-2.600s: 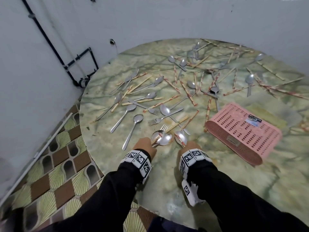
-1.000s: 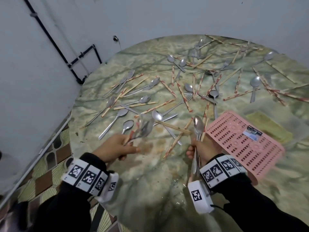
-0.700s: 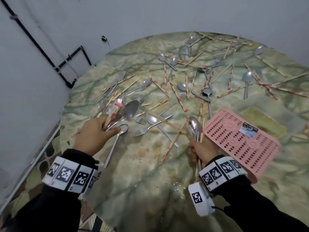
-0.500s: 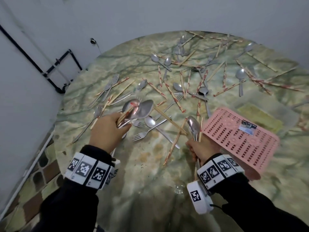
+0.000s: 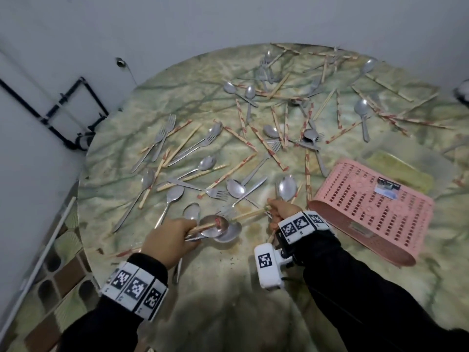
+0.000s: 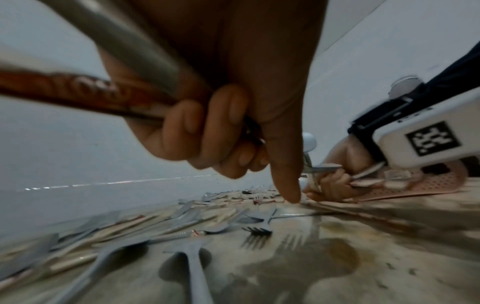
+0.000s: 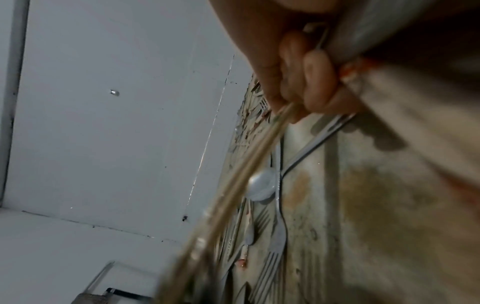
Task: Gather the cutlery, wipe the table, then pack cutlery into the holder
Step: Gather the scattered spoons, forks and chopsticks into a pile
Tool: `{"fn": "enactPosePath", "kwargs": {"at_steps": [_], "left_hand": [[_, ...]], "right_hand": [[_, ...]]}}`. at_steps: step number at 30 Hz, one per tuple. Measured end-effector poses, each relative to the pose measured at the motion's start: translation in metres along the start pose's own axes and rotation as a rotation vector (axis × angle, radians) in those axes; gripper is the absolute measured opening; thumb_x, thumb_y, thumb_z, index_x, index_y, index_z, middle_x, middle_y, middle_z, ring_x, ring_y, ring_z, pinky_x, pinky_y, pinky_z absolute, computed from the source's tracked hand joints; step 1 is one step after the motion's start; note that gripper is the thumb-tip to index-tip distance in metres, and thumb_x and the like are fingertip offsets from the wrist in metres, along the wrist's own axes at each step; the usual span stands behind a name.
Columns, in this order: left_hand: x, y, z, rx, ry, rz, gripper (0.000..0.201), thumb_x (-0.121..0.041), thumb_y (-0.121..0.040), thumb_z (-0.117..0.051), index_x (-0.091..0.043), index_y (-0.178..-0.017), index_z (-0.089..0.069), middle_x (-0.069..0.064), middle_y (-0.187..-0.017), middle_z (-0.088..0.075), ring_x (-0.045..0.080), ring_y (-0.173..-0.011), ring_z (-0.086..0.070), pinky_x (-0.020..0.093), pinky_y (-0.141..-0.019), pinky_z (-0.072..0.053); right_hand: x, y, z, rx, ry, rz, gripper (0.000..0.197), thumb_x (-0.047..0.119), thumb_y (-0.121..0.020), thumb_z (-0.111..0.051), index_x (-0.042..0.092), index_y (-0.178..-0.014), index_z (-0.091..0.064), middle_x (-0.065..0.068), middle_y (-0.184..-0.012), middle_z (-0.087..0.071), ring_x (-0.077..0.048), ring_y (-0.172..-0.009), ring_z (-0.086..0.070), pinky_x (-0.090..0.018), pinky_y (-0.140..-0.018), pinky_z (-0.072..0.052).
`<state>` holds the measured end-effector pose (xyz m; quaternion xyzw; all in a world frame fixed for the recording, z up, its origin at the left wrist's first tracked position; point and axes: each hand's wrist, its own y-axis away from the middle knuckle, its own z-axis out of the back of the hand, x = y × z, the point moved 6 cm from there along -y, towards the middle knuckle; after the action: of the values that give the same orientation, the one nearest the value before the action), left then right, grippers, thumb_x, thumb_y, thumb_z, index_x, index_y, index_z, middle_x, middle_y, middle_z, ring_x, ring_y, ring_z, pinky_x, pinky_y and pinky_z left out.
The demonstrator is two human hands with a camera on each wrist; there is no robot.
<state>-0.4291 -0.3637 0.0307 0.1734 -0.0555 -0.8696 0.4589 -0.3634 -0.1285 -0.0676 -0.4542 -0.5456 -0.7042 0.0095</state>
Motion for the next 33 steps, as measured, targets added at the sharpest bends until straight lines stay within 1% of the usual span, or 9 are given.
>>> {"fn": "enactPosePath", "kwargs": {"at_steps": [6, 9, 14, 18, 23, 24, 26, 28, 33], "left_hand": [[0.033, 0.002, -0.027, 0.339, -0.111, 0.078, 0.013, -0.035, -0.08, -0.063, -0.026, -0.078, -0.053, -0.001, -0.087, -0.057, 0.018, -0.089, -0.06, 0.022, -0.069, -0.036], [0.06, -0.001, -0.004, 0.301, -0.097, 0.18, 0.014, -0.03, -0.083, -0.062, -0.017, -0.089, -0.062, 0.006, -0.091, -0.064, 0.022, -0.089, -0.06, 0.022, -0.065, -0.035], [0.035, -0.024, 0.031, -0.044, 0.369, 0.172, 0.027, -0.029, -0.077, -0.07, -0.021, -0.062, -0.048, 0.002, -0.066, -0.052, 0.02, -0.065, -0.049, 0.02, -0.052, -0.032], [-0.032, -0.045, -0.006, 0.14, 0.807, 0.164, 0.02, -0.022, -0.073, -0.076, -0.023, -0.069, -0.056, -0.01, -0.065, -0.057, 0.008, -0.061, -0.055, 0.013, -0.053, -0.042], [-0.051, -0.062, -0.048, 0.307, 0.807, 0.197, 0.013, -0.008, -0.08, -0.068, -0.011, -0.071, -0.06, 0.001, -0.065, -0.06, 0.008, -0.055, -0.056, 0.013, -0.05, -0.047], [-0.049, -0.064, -0.051, 0.314, 0.826, 0.21, 0.013, -0.007, -0.082, -0.067, -0.01, -0.071, -0.06, 0.003, -0.067, -0.062, 0.011, -0.056, -0.057, 0.016, -0.054, -0.048], [-0.044, -0.064, -0.053, 0.307, 0.875, 0.238, 0.008, -0.006, -0.083, -0.064, -0.007, -0.076, -0.06, 0.008, -0.072, -0.063, 0.014, -0.059, -0.058, 0.02, -0.059, -0.05], [-0.039, -0.062, -0.051, 0.272, 0.884, 0.264, 0.005, -0.007, -0.083, -0.063, -0.002, -0.085, -0.062, 0.012, -0.078, -0.064, 0.017, -0.062, -0.058, 0.024, -0.063, -0.051], [-0.032, -0.059, -0.052, 0.187, 0.894, 0.335, 0.021, -0.015, -0.082, -0.061, -0.001, -0.097, -0.063, 0.008, -0.076, -0.065, 0.02, -0.068, -0.06, 0.035, -0.074, -0.053]], "right_hand": [[0.023, 0.007, -0.006, -0.061, -0.26, 0.121, 0.027, 0.016, -0.089, -0.06, 0.007, -0.064, -0.052, 0.005, -0.03, -0.036, -0.006, -0.023, -0.03, -0.013, -0.03, -0.025], [0.04, 0.017, -0.005, -0.085, -0.192, 0.221, 0.027, 0.016, -0.088, -0.061, 0.007, -0.065, -0.052, 0.003, -0.033, -0.038, -0.007, -0.025, -0.03, -0.015, -0.031, -0.026], [0.031, 0.026, -0.018, -0.009, -0.04, 0.232, 0.024, 0.015, -0.093, -0.052, 0.008, -0.07, -0.058, 0.0, -0.049, -0.041, -0.008, -0.031, -0.031, -0.016, -0.034, -0.026], [0.011, 0.028, -0.04, 0.116, -0.084, 0.193, 0.024, 0.017, -0.095, -0.05, 0.006, -0.075, -0.058, -0.001, -0.047, -0.044, -0.008, -0.029, -0.033, -0.017, -0.034, -0.026], [0.014, 0.038, -0.032, 0.112, -0.128, 0.182, 0.031, 0.016, -0.096, -0.048, 0.007, -0.067, -0.048, -0.004, -0.047, -0.045, -0.009, -0.027, -0.034, -0.015, -0.035, -0.027], [0.018, 0.039, -0.023, 0.054, -0.044, 0.199, 0.027, 0.018, -0.095, -0.05, 0.006, -0.071, -0.051, -0.005, -0.051, -0.048, -0.011, -0.032, -0.041, -0.017, -0.036, -0.031], [0.027, 0.038, -0.001, -0.16, 0.23, 0.248, 0.021, 0.022, -0.09, -0.057, 0.0, -0.09, -0.057, -0.01, -0.075, -0.059, -0.02, -0.064, -0.061, -0.025, -0.057, -0.043], [0.032, 0.031, 0.014, -0.332, 0.522, 0.254, 0.03, 0.02, -0.086, -0.06, -0.002, -0.105, -0.057, -0.015, -0.097, -0.062, -0.029, -0.091, -0.062, -0.028, -0.069, -0.042], [0.036, 0.013, 0.003, -0.379, 0.964, 0.23, 0.029, 0.01, -0.086, -0.059, -0.005, -0.11, -0.055, -0.02, -0.112, -0.062, -0.033, -0.103, -0.061, -0.034, -0.08, -0.049]]}}
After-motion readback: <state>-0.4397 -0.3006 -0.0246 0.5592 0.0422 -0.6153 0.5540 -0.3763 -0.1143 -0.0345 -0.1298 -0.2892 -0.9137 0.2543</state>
